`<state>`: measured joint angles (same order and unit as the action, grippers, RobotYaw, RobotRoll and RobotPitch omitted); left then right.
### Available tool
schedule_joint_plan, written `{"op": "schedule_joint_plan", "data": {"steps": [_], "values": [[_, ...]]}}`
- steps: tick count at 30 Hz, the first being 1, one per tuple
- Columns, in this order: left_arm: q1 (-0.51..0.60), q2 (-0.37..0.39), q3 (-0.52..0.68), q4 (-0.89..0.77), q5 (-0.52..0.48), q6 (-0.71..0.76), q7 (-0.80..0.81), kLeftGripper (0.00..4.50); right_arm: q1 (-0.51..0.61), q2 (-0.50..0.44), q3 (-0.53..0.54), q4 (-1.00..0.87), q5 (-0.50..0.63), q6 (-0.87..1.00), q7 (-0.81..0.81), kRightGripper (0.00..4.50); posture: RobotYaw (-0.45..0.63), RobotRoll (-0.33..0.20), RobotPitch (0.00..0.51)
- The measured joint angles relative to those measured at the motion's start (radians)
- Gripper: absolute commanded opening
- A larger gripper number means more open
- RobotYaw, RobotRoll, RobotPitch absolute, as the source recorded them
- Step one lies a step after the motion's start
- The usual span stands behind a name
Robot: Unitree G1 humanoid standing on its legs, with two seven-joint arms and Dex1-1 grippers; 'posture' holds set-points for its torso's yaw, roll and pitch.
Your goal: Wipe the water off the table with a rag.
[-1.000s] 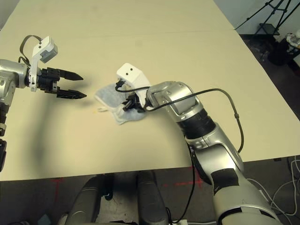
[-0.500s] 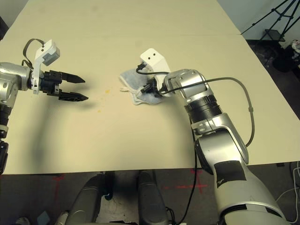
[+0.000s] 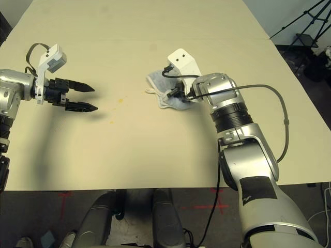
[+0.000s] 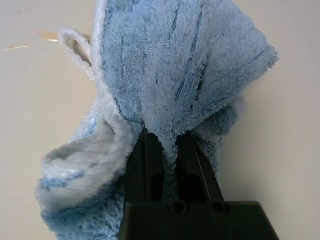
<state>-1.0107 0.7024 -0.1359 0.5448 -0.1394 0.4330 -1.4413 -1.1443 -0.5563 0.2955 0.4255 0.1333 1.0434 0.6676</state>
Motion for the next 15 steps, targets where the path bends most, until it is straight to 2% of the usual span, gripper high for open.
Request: {"op": "schedule_joint_plan", "data": {"steps": [4,9,15], "values": [[-0.001,-0.01,-0.002,0.0,0.0,0.0,0.0,4.5,-0.032,0.031,-0.002,-0.191,0.053,0.122,0.043,0.13,-0.08,0.0,0.299],[-0.005,-0.012,-0.002,0.003,0.001,-0.001,0.0,4.5,0.007,0.078,0.014,-0.385,0.129,0.265,0.073,0.13,-0.08,0.0,0.299],[-0.04,-0.012,-0.002,0.021,0.001,-0.004,-0.002,4.5,0.068,0.145,0.108,-0.47,0.183,0.325,0.078,0.12,-0.08,0.0,0.299]]}}
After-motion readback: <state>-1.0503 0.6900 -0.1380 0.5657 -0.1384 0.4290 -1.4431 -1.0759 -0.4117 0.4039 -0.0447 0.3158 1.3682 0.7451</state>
